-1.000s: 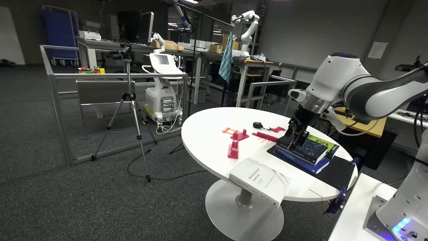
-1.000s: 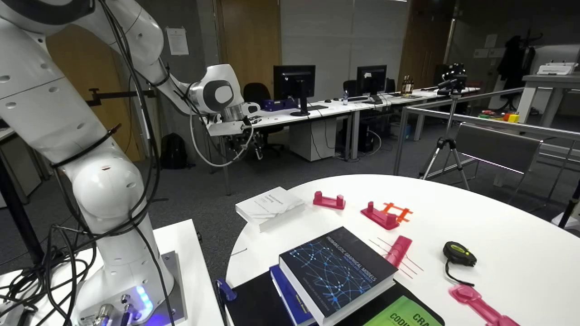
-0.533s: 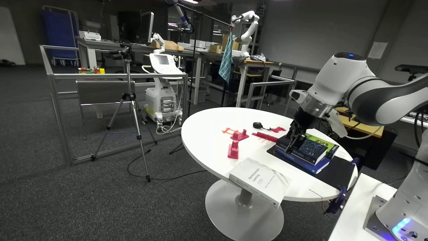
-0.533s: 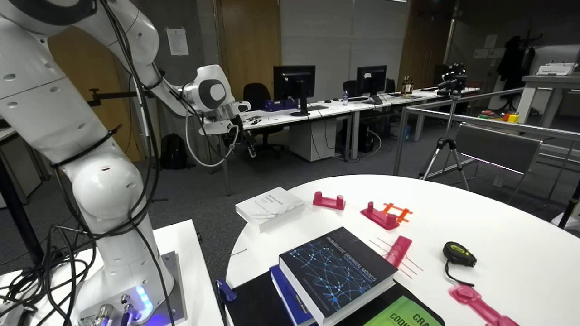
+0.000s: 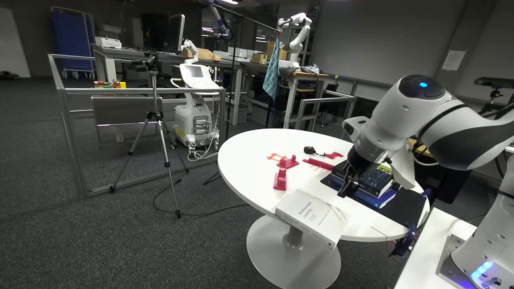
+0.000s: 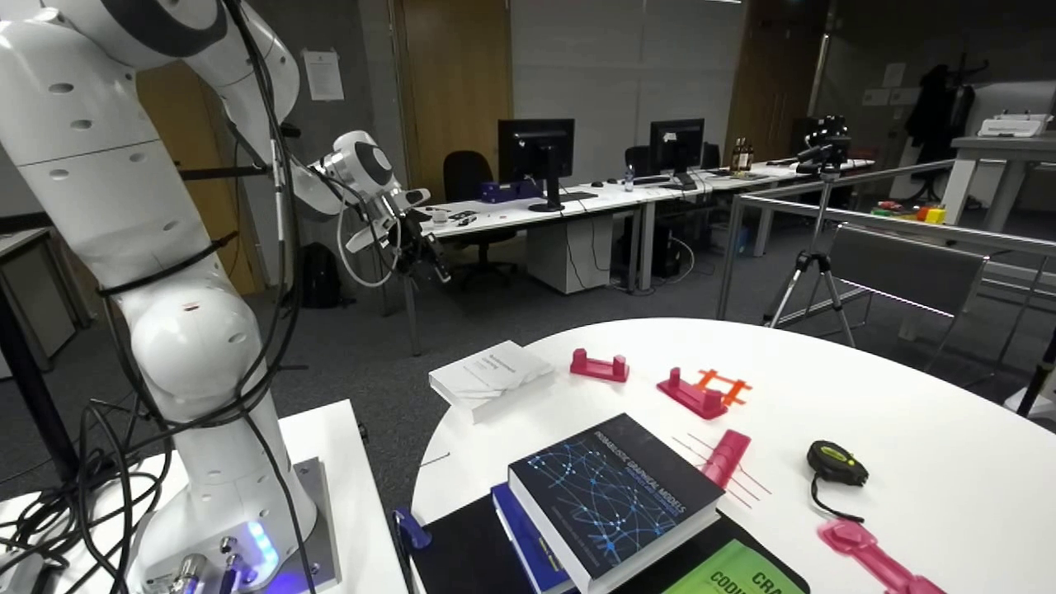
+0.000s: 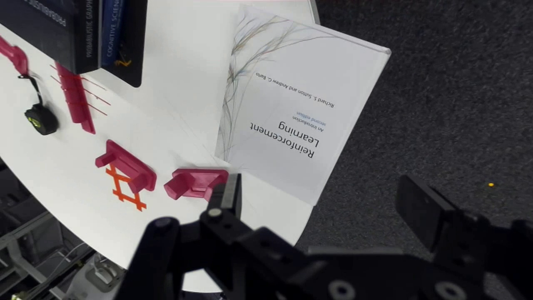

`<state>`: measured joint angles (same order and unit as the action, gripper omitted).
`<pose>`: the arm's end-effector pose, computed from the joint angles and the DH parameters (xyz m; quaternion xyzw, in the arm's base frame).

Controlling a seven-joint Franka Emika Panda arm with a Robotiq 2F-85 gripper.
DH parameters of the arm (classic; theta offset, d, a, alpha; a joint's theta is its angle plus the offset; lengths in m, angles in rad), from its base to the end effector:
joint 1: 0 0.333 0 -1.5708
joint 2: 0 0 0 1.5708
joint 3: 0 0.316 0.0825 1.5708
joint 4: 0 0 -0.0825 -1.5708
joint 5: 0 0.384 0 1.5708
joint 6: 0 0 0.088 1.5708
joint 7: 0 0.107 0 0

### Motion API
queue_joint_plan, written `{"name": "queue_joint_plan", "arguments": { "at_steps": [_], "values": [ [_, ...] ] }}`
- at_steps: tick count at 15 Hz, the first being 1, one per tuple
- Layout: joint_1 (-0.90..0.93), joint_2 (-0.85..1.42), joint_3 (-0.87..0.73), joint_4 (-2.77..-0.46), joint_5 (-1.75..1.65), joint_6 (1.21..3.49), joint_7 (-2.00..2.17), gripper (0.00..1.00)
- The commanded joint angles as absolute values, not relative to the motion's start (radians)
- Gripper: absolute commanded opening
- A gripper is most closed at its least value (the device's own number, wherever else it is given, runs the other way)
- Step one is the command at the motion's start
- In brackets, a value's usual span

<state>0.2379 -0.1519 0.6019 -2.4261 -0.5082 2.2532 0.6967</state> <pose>0.3233 0.3395 0.3549 0.9451 0.2275 0.1396 0.1884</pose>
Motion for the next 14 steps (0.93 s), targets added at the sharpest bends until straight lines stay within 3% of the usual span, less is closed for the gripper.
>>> {"name": "queue_joint_plan", "arguments": {
  "at_steps": [1,7,14],
  "values": [
    [0.265,0.004,0.62,-2.294,-0.661,2.106,0.85,1.0],
    [0.407,0.262,0.516,-2.149,-0.834,1.946,1.038,1.0],
    [0.552,0.487,0.362,-1.99,-0.849,1.951,1.085,1.0]
  ]
}}
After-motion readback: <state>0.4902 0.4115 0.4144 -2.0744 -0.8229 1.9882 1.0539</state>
